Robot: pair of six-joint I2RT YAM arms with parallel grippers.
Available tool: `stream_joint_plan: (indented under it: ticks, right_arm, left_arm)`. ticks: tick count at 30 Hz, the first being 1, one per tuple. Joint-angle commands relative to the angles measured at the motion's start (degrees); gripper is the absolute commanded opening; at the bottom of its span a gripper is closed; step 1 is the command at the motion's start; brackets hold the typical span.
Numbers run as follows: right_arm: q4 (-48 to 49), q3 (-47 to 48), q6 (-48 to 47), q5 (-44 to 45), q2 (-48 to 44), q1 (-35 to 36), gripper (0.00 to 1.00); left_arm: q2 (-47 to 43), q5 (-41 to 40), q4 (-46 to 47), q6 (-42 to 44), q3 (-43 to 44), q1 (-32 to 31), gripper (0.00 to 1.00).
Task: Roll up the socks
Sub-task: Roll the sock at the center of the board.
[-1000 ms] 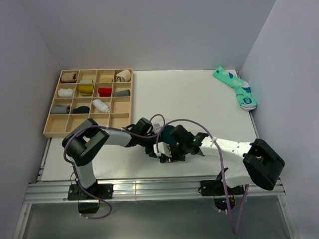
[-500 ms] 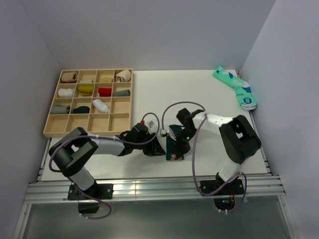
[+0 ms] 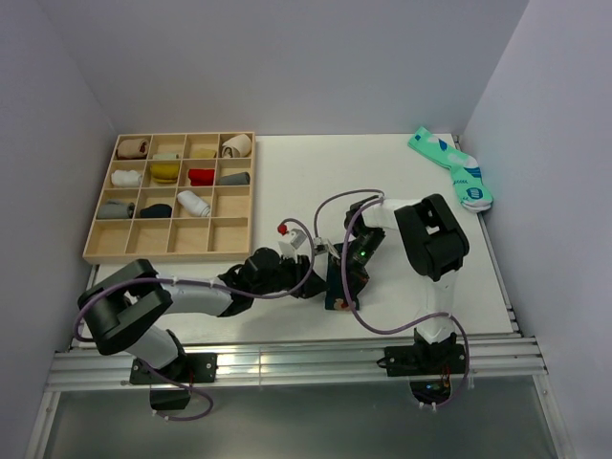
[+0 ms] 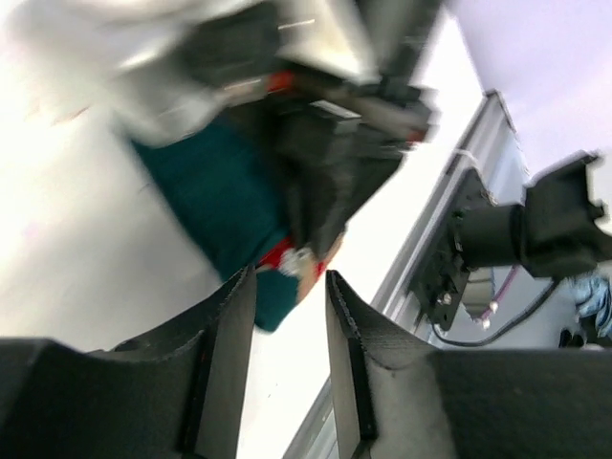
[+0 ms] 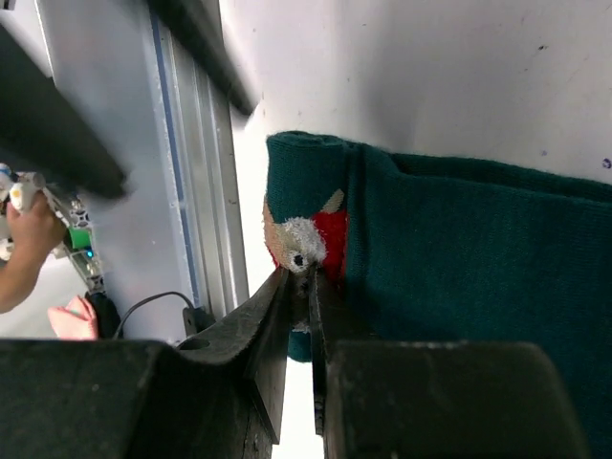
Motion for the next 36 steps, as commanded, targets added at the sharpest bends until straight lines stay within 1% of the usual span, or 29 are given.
stream_joint_plan:
  ticks: [1, 4, 8, 10, 15, 20, 27, 30, 36]
  right_arm:
    - [-2.1, 1.68, -0.88, 1.19, 1.06, -0.37, 0.17]
    - [-0.43, 1.15, 0.35, 2.07, 1.14, -0.46, 0.17]
    - [-0.6, 1.41, 0.62, 2.34, 1.76, -0.54, 0.17]
    - [0.02, 1.33, 1.05, 2.34, 1.67, -0.54, 0.17]
    - [0.46, 1.59, 2.02, 2.34, 1.93, -0.46, 0.17]
    - [1.33, 2.12, 3.34, 2.51, 1.76, -0.72, 0.16]
    - [5.81, 1.07, 7.9, 4.53, -0.08, -1.51, 0.16]
    - [8.98, 0.01, 9.84, 5.58, -1.31, -1.77, 0.17]
    - [10.92, -1.4, 11.34, 5.85, -3.25, -1.86, 0.17]
  left_arm:
    - [3.04, 3.79, 10.98, 7.83, -0.16, -1.07, 0.41]
    - [7.87, 7.3, 14.14, 8.71, 1.76, -1.07, 0.41]
    - [13.6, 12.4, 17.84, 8.54, 3.7, -1.07, 0.41]
    - [16.23, 13.82, 21.08, 7.93, 3.97, -1.07, 0.41]
    - [19.58, 15.05, 23.55, 6.52, 4.15, -1.07, 0.41]
    - [20.55, 15.67, 24.69, 5.55, 3.53, -1.07, 0.41]
    - [21.17, 17.86, 26.37, 4.59, 1.95, -1.07, 0.36]
    - [20.91, 18.66, 25.15, 4.58, 2.12, -1.25, 0.35]
    - [19.85, 18.13, 24.17, 4.5, 1.95, -1.68, 0.36]
